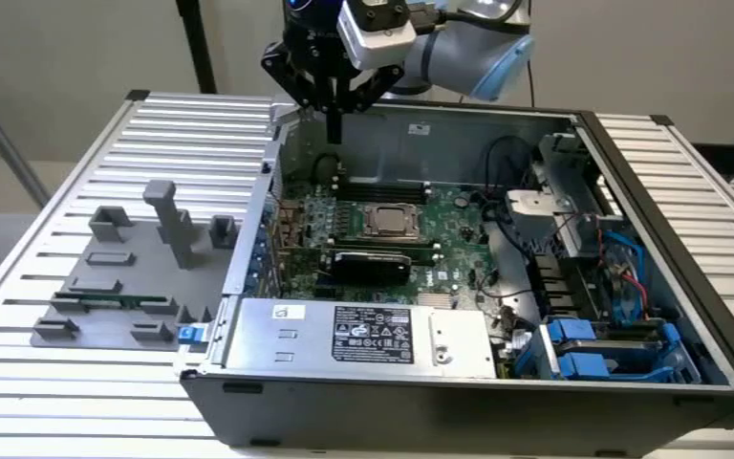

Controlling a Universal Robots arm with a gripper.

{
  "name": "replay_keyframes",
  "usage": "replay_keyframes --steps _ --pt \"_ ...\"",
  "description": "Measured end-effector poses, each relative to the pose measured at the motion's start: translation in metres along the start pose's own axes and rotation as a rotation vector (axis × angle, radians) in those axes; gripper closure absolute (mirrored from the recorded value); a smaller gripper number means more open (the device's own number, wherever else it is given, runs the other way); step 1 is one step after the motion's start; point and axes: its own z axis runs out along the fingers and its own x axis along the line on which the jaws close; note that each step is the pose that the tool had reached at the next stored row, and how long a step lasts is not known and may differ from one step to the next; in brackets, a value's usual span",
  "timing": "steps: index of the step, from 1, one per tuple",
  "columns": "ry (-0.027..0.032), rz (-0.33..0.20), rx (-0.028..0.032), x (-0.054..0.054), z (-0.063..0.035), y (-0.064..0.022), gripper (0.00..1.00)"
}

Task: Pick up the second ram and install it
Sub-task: 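Reach for the second ram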

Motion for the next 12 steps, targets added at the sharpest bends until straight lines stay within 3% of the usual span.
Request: replay_keyframes --steps 2,12 --pt "0.0003 0.0 0.0004 0.002 -0.0003 -0.0009 1.0" --pt "-0.0013 0.0 -0.0001 0.046 -0.0017 -0.0171 1.0"
